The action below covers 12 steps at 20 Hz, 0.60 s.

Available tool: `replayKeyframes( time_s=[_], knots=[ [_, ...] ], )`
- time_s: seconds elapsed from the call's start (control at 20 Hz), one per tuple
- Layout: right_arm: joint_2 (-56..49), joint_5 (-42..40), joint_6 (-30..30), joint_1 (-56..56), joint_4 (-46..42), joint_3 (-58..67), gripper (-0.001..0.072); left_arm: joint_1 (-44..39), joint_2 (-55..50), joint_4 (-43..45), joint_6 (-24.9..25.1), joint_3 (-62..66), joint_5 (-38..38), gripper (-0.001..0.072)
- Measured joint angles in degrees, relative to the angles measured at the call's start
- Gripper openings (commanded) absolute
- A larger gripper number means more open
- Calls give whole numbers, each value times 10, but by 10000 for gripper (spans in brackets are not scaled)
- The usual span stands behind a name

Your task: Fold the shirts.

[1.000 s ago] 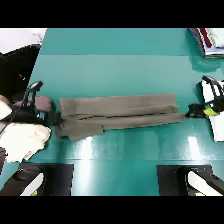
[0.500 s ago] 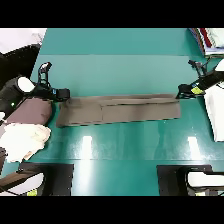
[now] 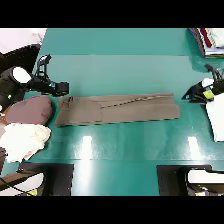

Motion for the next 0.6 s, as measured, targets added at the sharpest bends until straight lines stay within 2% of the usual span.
replayKeyframes(
  time_s=[0.35,0.45,0.55,0.6],
  knots=[
    [-69,-10,-59,-32,121,-73,565,-67,-2,-21,2,6,-4,24],
    [-88,-14,-67,-16,149,-77,531,-90,-2,-23,1,6,7,24],
    [-102,-24,-72,1,158,-80,161,-111,-3,-24,-8,6,19,24],
    [-106,-31,-75,8,154,-79,22,-122,-6,-24,-13,8,25,23]
  ],
)
